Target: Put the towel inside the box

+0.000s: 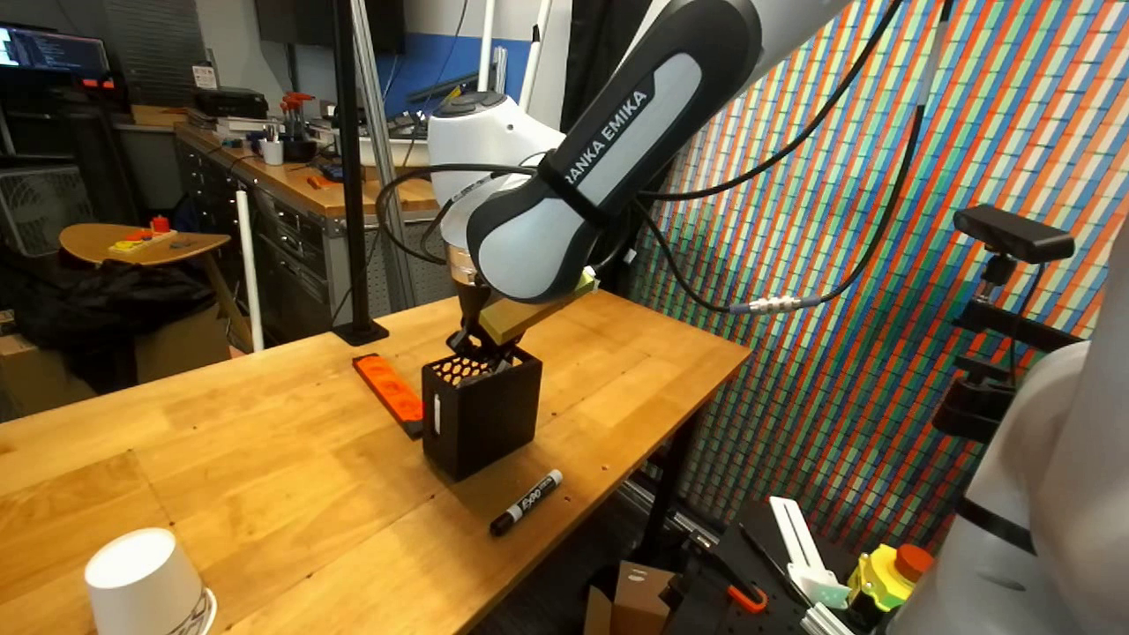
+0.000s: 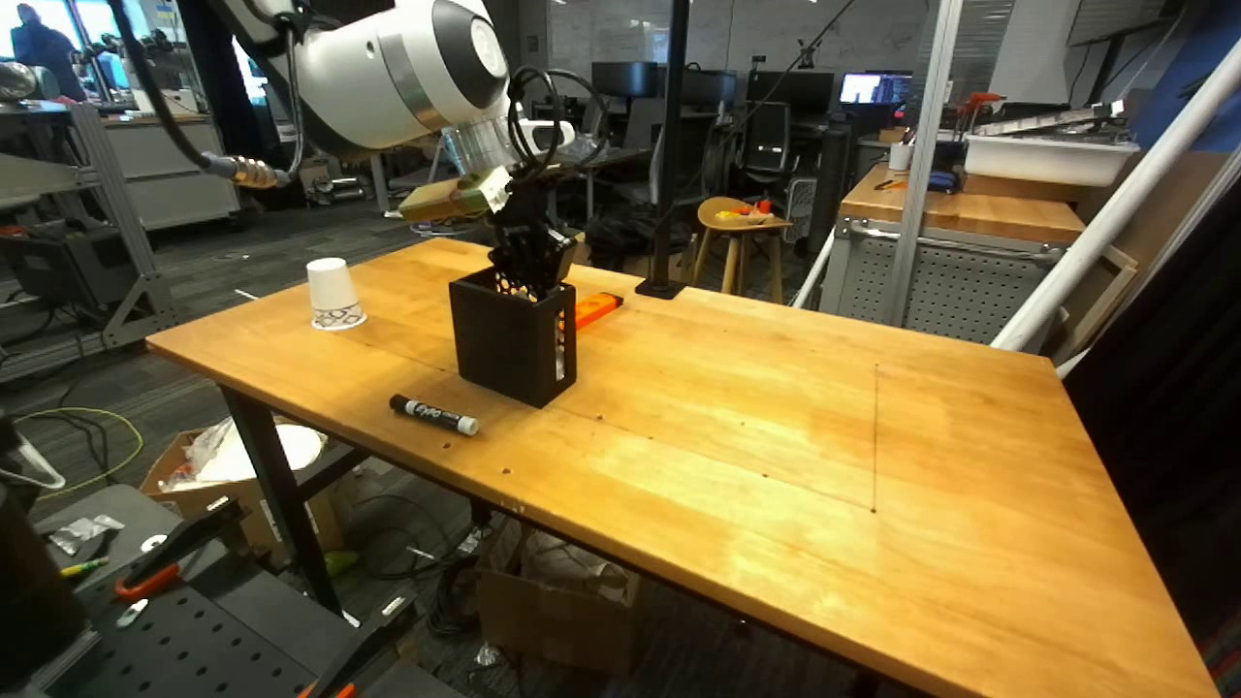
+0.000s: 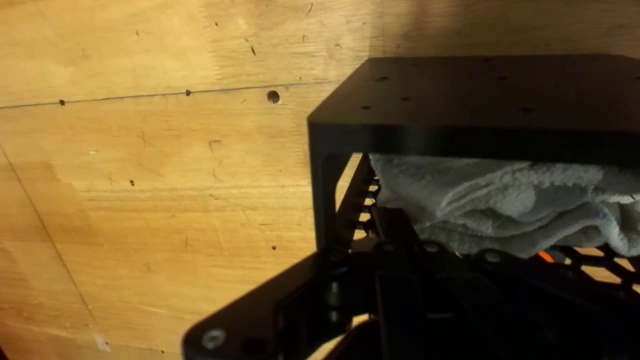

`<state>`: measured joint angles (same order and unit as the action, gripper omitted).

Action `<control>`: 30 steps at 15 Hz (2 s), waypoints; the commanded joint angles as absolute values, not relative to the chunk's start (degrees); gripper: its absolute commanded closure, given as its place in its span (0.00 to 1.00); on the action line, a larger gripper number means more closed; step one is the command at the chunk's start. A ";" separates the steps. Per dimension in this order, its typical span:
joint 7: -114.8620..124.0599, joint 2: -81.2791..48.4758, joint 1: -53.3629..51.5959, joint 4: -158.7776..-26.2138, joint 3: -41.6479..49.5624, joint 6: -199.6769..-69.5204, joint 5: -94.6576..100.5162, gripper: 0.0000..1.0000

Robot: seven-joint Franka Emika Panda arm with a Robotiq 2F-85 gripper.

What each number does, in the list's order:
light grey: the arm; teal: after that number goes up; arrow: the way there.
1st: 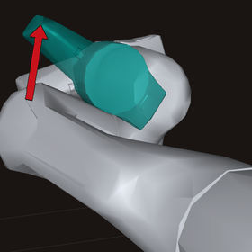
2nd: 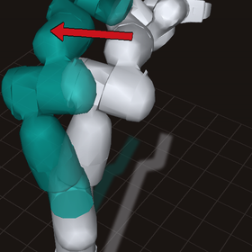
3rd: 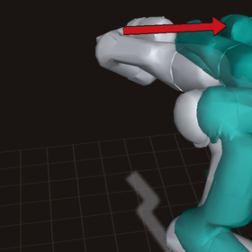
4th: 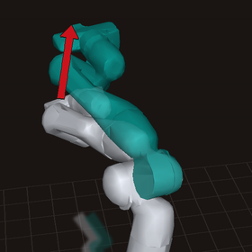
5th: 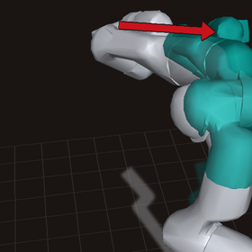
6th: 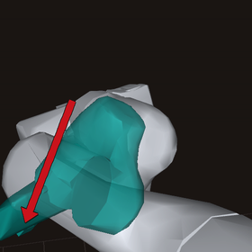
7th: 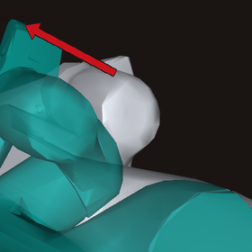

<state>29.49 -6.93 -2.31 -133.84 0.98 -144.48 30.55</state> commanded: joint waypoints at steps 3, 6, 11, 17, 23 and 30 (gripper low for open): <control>29.88 -3.35 -4.66 -134.18 0.30 -140.86 30.33 0.98; 29.51 -2.83 -5.35 -133.86 -0.74 -138.96 29.76 0.97; 28.78 -3.46 -5.08 -133.70 -1.35 -138.72 27.08 0.97; 27.31 -5.41 -3.71 -133.09 -0.40 -142.08 22.67 0.97; 23.81 -9.57 -2.78 -132.11 0.04 -144.75 15.75 0.98; 18.88 -15.80 -2.86 -130.26 0.28 -144.28 10.27 0.97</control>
